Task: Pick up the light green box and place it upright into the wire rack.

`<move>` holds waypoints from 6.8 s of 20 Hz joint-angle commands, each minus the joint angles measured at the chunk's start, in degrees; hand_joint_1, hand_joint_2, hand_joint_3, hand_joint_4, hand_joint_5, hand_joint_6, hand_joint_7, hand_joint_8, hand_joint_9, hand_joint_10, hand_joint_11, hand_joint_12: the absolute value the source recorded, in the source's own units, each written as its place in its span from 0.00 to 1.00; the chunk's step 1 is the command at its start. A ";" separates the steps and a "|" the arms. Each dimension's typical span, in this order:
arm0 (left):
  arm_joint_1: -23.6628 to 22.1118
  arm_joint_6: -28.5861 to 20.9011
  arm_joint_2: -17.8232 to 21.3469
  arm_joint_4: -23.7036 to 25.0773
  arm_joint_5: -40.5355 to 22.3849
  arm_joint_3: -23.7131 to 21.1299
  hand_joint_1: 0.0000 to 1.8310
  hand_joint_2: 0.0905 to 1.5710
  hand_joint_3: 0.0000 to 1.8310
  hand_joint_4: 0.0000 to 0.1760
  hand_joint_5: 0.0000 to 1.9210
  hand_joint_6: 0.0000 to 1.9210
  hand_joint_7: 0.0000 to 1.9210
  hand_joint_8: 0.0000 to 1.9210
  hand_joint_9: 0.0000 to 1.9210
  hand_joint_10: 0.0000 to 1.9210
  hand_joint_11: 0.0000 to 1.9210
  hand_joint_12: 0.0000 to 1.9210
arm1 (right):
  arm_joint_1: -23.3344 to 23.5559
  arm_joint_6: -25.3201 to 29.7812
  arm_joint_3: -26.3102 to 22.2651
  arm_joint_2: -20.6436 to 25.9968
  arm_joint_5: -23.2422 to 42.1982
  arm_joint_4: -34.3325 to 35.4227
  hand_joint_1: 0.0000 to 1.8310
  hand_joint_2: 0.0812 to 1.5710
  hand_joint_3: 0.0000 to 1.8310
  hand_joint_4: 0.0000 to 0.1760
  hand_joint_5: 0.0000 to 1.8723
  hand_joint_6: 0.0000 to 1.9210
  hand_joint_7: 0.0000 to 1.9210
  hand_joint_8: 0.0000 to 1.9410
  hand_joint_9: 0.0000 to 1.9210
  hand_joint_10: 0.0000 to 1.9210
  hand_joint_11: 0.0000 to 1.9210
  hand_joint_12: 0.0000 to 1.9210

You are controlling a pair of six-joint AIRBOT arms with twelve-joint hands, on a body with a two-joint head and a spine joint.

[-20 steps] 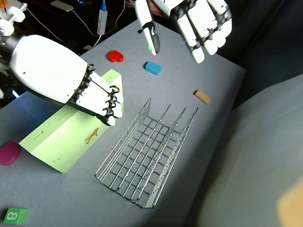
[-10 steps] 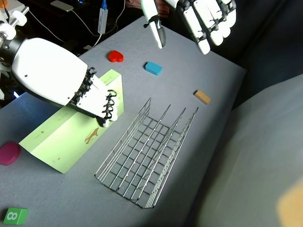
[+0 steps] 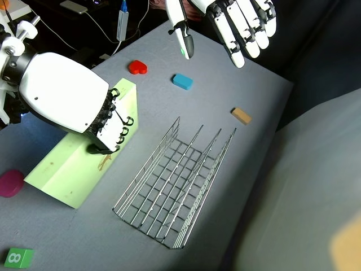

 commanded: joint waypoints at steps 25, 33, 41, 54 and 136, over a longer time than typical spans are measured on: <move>-1.60 0.33 -0.18 2.17 -0.52 -0.42 0.08 0.75 0.00 0.09 0.25 0.00 0.21 0.00 0.19 0.00 0.00 0.48 | 18.95 -5.47 3.96 -0.22 2.24 -7.31 0.74 0.75 0.00 0.00 0.41 0.58 0.41 0.67 0.40 0.79 0.39 0.79; -1.51 0.44 -0.18 2.17 -0.46 -0.38 0.08 0.76 0.00 0.12 0.24 0.00 0.21 0.00 0.19 0.00 0.00 0.48 | 16.47 -5.10 9.80 -4.52 4.04 -10.30 0.74 0.75 0.00 0.00 0.42 0.57 0.42 0.66 0.41 0.78 0.39 0.78; -0.87 0.46 -0.18 2.17 -0.55 -0.42 0.07 0.76 0.00 0.12 0.24 0.00 0.21 0.00 0.19 0.00 0.00 0.48 | 13.71 -4.99 12.05 -5.93 4.45 -10.98 0.74 0.75 0.00 0.00 0.41 0.58 0.43 0.66 0.41 0.78 0.39 0.78; 0.57 0.57 -0.30 2.16 -0.34 -1.21 0.08 0.75 0.00 0.12 0.24 0.00 0.20 0.00 0.17 0.00 0.00 0.47 | 9.72 -7.10 16.99 -9.13 7.62 -10.99 0.74 0.75 0.00 0.00 0.41 0.57 0.43 0.65 0.41 0.78 0.38 0.79; -0.32 -3.15 -15.06 -0.60 11.23 -5.56 0.34 0.86 0.00 0.18 0.69 1.00 0.77 1.00 0.79 1.00 0.83 1.00 | 8.80 -27.98 -7.54 28.11 30.12 10.01 0.44 0.91 0.00 1.00 0.69 1.00 0.79 1.00 0.89 1.00 0.98 1.00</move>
